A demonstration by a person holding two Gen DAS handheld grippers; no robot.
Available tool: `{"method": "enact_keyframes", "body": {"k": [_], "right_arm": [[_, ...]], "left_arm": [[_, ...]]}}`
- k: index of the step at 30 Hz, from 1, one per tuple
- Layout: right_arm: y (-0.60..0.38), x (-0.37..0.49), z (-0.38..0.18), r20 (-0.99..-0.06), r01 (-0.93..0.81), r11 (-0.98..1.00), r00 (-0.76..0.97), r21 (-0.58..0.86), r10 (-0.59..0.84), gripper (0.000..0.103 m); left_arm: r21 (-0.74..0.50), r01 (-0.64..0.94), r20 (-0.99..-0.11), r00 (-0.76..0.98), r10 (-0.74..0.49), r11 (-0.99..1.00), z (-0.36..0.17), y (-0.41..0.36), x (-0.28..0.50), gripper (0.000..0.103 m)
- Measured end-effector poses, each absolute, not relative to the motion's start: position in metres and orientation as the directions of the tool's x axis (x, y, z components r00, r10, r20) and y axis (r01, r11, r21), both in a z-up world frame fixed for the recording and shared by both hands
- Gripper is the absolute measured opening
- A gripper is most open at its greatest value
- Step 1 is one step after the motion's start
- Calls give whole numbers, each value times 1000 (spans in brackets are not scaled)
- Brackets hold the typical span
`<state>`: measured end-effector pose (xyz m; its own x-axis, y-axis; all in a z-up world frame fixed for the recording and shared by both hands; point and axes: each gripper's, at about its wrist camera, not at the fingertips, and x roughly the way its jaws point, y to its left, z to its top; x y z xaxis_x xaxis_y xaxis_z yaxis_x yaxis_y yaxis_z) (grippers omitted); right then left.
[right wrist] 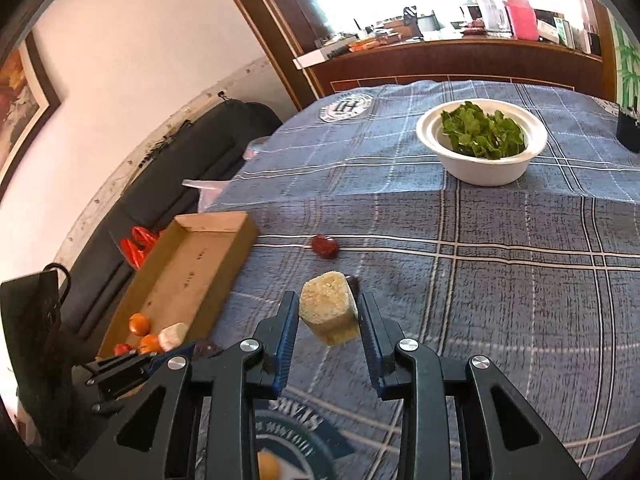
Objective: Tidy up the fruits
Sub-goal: 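Grasp the second white cylindrical piece with the right gripper while the left grasps a dark plum, then carry the dark plum and white piece into the tray and open both grippers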
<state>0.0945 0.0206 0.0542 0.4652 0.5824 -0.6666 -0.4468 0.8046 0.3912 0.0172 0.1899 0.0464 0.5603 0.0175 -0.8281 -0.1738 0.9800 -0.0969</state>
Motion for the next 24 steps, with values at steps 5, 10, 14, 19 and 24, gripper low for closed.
{"method": "enact_keyframes", "body": {"k": [5,10,14,19,24], "right_arm": [[28,81,67,-651,-474,790,465,390,600,31],[38,72,73,-641,-493,776,458,394,617,31],[47,66,76,-638,-511,767,452,389,624,31],[57,58,79,-637,-530,758,443,382,631,31],[66,53,81,-636,-542,751,438,377,635,31]], "left_arm": [[-86,-198,-816,577,45,976,56,199,7,24],[-71,-224,-810,582,75,972,61,208,0,24],[-67,-241,-803,588,91,968,65,216,-6,24],[-63,-253,-797,595,104,965,68,224,-12,24],[-67,-267,-794,598,111,961,70,232,-17,24]]}}
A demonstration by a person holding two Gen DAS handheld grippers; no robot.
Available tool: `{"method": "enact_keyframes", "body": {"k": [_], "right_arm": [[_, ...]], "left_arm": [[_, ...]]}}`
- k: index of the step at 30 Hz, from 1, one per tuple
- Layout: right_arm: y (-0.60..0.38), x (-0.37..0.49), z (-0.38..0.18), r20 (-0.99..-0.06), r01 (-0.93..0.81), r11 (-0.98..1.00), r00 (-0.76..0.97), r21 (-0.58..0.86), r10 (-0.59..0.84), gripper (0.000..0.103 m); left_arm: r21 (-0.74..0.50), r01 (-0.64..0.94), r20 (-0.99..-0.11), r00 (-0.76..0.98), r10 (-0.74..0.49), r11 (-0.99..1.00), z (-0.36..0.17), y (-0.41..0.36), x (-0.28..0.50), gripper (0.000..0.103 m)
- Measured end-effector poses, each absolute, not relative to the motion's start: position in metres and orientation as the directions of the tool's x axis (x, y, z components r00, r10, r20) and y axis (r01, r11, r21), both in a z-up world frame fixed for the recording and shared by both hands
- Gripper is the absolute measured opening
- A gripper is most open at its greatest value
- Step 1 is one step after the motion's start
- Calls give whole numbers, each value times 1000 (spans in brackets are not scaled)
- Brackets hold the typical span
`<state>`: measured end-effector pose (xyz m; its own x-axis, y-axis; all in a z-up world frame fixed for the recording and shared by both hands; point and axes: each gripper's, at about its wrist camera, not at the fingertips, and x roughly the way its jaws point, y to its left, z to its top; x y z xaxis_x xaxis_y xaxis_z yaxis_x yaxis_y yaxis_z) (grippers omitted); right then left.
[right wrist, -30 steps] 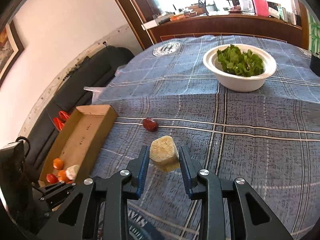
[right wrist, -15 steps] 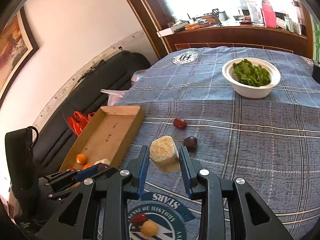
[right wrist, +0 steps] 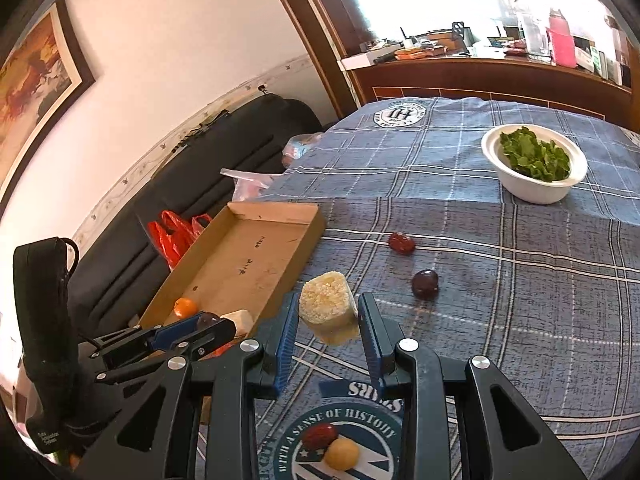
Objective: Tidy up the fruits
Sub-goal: 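Carry the dark plum and white piece into the tray and open both grippers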
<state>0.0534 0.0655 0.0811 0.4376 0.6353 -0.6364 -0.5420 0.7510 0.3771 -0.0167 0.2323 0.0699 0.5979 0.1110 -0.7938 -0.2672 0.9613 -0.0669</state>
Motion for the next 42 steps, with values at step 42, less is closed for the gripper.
{"method": "enact_keyframes", "body": {"k": [42], "right_arm": [[204,68,61,-683,-677,650,293,346,669,31]], "left_arm": [[-79,-464,-833,517,196,883,50,372,8,25]]}}
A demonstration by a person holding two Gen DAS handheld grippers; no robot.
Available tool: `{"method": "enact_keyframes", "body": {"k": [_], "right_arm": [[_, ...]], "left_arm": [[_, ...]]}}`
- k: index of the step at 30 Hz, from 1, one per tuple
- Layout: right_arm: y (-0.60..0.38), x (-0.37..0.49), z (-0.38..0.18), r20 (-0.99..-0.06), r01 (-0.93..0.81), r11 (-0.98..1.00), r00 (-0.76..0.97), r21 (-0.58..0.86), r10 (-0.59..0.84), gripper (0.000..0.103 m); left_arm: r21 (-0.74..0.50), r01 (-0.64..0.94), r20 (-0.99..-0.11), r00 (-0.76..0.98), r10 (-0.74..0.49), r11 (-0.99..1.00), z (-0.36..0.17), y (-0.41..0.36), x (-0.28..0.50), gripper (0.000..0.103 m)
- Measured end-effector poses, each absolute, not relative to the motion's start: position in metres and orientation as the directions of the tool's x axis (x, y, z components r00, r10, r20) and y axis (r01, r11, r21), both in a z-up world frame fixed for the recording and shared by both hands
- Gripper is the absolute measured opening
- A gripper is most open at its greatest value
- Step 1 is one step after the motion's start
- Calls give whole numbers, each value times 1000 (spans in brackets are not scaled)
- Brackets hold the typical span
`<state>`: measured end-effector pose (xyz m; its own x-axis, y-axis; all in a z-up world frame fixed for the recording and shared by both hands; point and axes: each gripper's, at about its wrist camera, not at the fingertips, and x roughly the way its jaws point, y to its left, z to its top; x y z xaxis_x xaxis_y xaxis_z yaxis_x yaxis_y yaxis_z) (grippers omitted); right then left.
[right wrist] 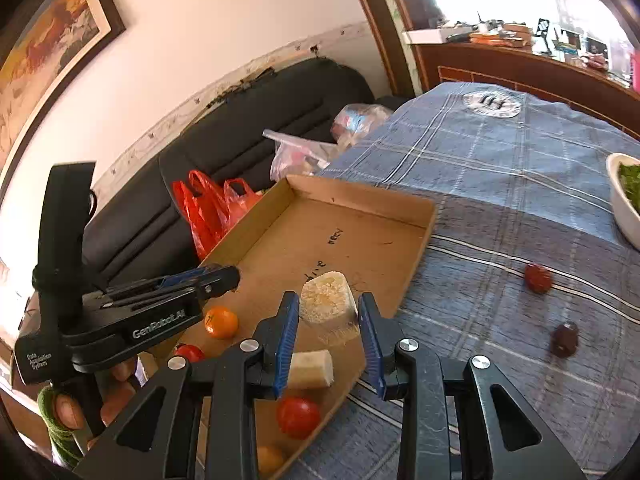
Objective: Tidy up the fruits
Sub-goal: 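Carry the dark plum and white piece into the tray and open both grippers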
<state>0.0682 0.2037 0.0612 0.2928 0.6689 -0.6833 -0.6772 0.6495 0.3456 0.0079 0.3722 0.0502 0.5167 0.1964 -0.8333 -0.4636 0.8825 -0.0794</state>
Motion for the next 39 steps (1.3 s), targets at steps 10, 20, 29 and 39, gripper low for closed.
{"method": "enact_keyframes", "body": {"k": [10,20,29,39], "right_arm": [[243,77,24,-740,-701,630,219,333,635,30],[252,82,11,-767,-701,637,202,320,608,34],[243,81,19,-746,-696,624,192,354,638,36],[203,66,51,-700,-678,636,248,368,670,42]], "left_arm": [[-31,-473,-876,437,204,881,26,378,26,25],[-2,-466,-909,370,193,885,13,375,34,28],[-28,-482,-896,400,191,876,26,375,21,43],[-6,-481,-853,460,247,877,54,352,-4,46]]}}
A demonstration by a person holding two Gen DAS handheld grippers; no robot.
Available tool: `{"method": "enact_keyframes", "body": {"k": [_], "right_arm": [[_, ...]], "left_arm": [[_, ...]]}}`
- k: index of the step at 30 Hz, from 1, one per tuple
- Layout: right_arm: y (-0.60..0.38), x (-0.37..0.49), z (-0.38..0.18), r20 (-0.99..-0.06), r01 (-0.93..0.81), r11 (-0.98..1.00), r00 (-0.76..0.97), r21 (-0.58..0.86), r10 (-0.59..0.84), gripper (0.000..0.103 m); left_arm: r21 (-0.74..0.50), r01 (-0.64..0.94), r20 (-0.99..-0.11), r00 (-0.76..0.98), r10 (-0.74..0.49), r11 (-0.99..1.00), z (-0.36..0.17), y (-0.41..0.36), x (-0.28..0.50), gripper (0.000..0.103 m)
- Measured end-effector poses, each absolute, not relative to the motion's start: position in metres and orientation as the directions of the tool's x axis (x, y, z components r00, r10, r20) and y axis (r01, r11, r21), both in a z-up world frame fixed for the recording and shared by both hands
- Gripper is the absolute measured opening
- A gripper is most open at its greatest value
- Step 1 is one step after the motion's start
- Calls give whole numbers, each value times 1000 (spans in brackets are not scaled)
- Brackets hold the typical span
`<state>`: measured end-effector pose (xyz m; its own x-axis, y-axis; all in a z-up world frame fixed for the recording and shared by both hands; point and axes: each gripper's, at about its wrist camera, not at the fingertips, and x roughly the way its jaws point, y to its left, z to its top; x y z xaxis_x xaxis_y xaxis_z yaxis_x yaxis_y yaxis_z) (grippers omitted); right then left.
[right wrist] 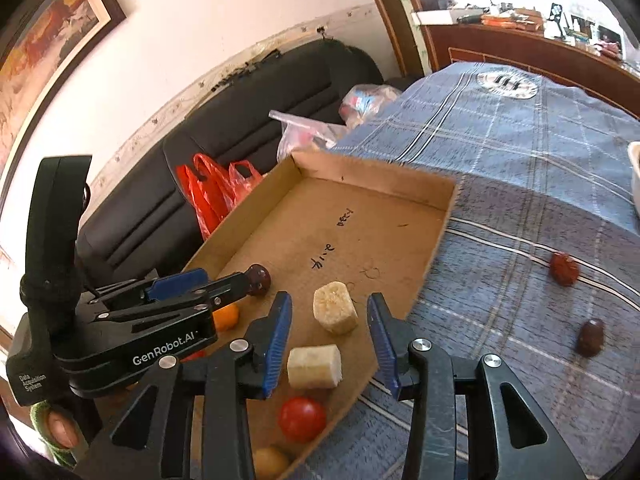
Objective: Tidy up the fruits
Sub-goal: 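Carry the dark plum and white piece into the tray and open both grippers, then withdraw both grippers from the tray toward the remaining plum and jujube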
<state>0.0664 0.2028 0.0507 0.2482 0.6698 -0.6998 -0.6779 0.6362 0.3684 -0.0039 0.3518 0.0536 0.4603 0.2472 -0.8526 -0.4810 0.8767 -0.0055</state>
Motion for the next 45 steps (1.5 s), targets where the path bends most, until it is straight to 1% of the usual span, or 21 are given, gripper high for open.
{"method": "enact_keyframes", "body": {"k": [1,3,14,31,45], "right_arm": [[201,67,53,-697,-675,639,254,369,670,44],[189,65,58,-690,-666,648,271,369,672,45],[117,62,65,-680,-599,711,347,369,646,45],[28,58,63,-678,-501,783,430,369,595,46],[-5,48,57,-682,-468,804,453,367,574,46]], "left_arm": [[-8,-478,-849,467,246,878,56,348,-6,46],[-15,-466,-843,481,239,885,61,341,-9,46],[-30,-394,-828,525,199,918,76,297,-18,46],[-42,-278,-829,547,122,960,80,228,-30,46],[-56,-150,-853,520,31,987,59,183,-53,46]]}}
